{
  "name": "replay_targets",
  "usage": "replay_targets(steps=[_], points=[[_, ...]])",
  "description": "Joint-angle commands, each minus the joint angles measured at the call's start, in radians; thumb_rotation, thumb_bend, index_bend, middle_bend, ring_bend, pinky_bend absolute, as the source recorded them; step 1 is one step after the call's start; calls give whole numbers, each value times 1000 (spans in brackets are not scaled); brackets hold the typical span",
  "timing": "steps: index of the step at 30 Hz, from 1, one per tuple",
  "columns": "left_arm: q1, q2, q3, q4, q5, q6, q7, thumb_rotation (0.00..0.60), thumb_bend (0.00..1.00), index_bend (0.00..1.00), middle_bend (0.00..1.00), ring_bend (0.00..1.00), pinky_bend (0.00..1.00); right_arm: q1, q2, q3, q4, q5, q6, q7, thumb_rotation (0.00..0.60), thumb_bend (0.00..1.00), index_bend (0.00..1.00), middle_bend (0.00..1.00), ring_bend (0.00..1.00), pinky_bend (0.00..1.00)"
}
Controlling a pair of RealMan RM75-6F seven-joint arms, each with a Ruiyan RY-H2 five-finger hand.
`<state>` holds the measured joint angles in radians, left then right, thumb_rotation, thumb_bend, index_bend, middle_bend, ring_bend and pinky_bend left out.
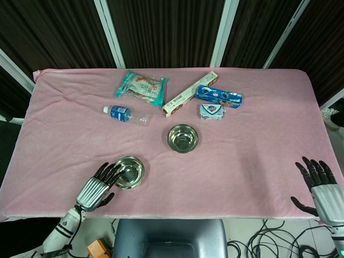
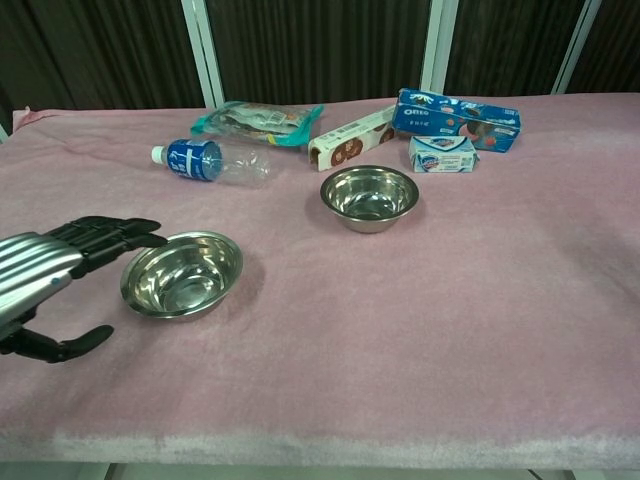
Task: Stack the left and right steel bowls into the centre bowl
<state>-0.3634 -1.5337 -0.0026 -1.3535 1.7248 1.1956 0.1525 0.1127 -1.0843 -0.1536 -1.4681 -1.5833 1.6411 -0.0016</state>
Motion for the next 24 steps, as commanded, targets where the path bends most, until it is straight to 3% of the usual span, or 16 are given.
replay_targets(steps=[1,5,9,13,19,24], points=[[-28,-35,-10,16,-24,-31,10,600,390,148,0,0,0,-16,2,17,18,4,1,27,600,325,1,0,0,0],[-49,-70,-20,41,-45,-47,10,600,397,216,0,0,0,-36,9,28,32,-2,14,63,600,326,1,0,0,0],[-68,-110,-25,90,-48,-39,-21,600,410,399,6,0,0,-62,15,37,52,-9,40,99,600,326,1,0,0,0],[-82,-152,-27,165,-41,-13,-63,600,427,514,46,0,0,-83,20,41,74,-13,47,138,600,326,1,0,0,0],[-102,-203,-12,269,-10,42,-176,600,523,614,95,0,0,-106,20,59,100,-4,51,168,600,326,1,0,0,0],[-115,-247,-9,357,23,124,-264,600,575,636,83,0,0,-114,18,70,113,-7,40,188,600,326,0,0,0,0]])
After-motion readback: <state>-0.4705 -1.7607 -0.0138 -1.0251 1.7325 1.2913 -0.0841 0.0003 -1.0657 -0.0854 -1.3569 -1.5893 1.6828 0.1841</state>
